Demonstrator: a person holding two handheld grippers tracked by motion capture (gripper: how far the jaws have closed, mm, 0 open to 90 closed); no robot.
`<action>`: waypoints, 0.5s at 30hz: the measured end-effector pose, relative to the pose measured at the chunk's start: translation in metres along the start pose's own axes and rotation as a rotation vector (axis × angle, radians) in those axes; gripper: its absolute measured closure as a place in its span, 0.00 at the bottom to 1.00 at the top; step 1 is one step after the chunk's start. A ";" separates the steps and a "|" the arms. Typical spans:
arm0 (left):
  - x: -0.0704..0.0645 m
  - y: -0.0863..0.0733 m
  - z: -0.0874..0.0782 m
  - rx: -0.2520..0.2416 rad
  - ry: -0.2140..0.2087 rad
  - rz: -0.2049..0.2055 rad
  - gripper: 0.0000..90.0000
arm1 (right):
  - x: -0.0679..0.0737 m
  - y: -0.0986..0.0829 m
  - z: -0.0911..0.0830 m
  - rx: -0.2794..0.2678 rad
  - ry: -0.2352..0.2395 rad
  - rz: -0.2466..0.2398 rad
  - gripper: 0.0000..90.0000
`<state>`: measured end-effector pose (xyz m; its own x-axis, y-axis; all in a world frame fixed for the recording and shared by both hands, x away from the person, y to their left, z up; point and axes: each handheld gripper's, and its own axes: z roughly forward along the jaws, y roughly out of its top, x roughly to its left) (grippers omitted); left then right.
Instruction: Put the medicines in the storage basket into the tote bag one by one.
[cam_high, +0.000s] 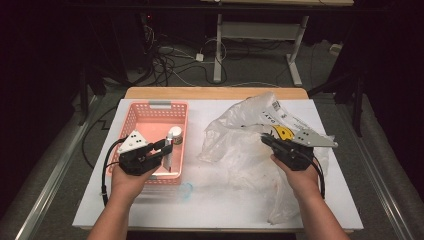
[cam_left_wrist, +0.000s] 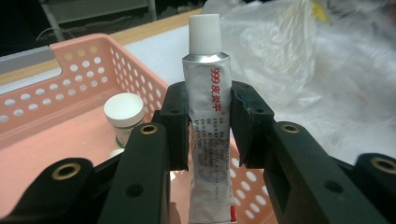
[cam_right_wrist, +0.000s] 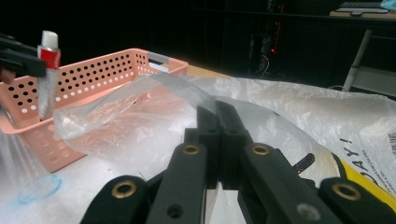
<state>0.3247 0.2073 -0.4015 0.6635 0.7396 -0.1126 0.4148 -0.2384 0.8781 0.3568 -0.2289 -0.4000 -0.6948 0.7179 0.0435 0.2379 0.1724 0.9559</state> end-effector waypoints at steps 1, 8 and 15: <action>-0.001 0.000 0.000 -0.002 -0.002 0.002 0.75 | 0.000 0.000 0.000 0.001 -0.001 0.001 1.00; -0.005 0.004 0.000 -0.030 -0.015 -0.001 0.75 | 0.001 0.000 0.000 0.003 -0.007 -0.008 1.00; -0.016 0.014 -0.010 -0.069 -0.029 0.024 0.75 | 0.002 0.002 -0.002 -0.006 -0.006 -0.012 1.00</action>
<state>0.3138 0.1987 -0.3828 0.6911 0.7152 -0.1040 0.3554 -0.2109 0.9106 0.3549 -0.2282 -0.3977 -0.6934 0.7199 0.0304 0.2258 0.1771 0.9579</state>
